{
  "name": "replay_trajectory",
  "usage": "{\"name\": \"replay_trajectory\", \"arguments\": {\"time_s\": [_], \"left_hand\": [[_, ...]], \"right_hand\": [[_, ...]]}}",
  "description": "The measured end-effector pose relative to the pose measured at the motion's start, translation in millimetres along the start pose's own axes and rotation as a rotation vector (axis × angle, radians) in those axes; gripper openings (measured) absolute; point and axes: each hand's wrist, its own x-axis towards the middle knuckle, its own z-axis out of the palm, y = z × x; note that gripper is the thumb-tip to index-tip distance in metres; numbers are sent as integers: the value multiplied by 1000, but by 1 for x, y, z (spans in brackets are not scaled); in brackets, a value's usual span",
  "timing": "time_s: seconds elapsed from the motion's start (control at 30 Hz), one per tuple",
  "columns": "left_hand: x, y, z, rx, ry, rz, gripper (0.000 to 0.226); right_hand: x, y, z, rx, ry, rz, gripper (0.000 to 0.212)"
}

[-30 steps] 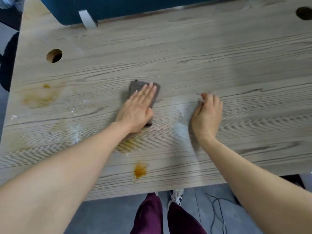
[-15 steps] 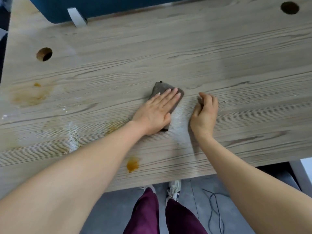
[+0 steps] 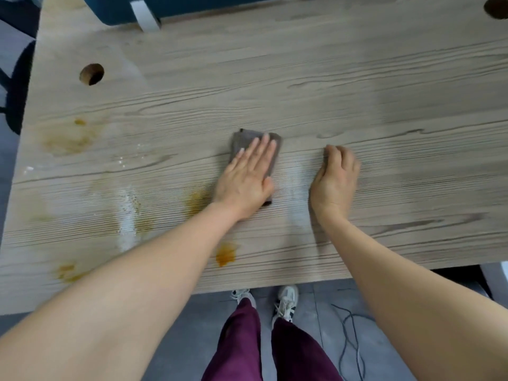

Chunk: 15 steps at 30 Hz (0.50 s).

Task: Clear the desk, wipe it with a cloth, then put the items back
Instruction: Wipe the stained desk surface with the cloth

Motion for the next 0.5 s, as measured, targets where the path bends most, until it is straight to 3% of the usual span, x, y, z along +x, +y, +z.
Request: {"name": "replay_trajectory", "arguments": {"time_s": [0.13, 0.23, 0.3, 0.4, 0.5], "left_hand": [[-28, -74, -10, 16, 40, -394, 66], [-25, -63, -4, -12, 99, -525, 67], [-27, -39, 0, -31, 100, -491, 68], [-46, -13, 6, -56, 57, -270, 69], [-48, -46, -2, -4, 18, -118, 68]], "right_hand": [[-3, -6, 2, -173, -56, -72, 34], [-4, -8, 2, -220, -64, -99, 31], [-4, -8, 3, -240, -75, -101, 31], [-4, -9, 3, -253, -92, -102, 33], [-4, -8, 3, -245, -75, -119, 32]]}}
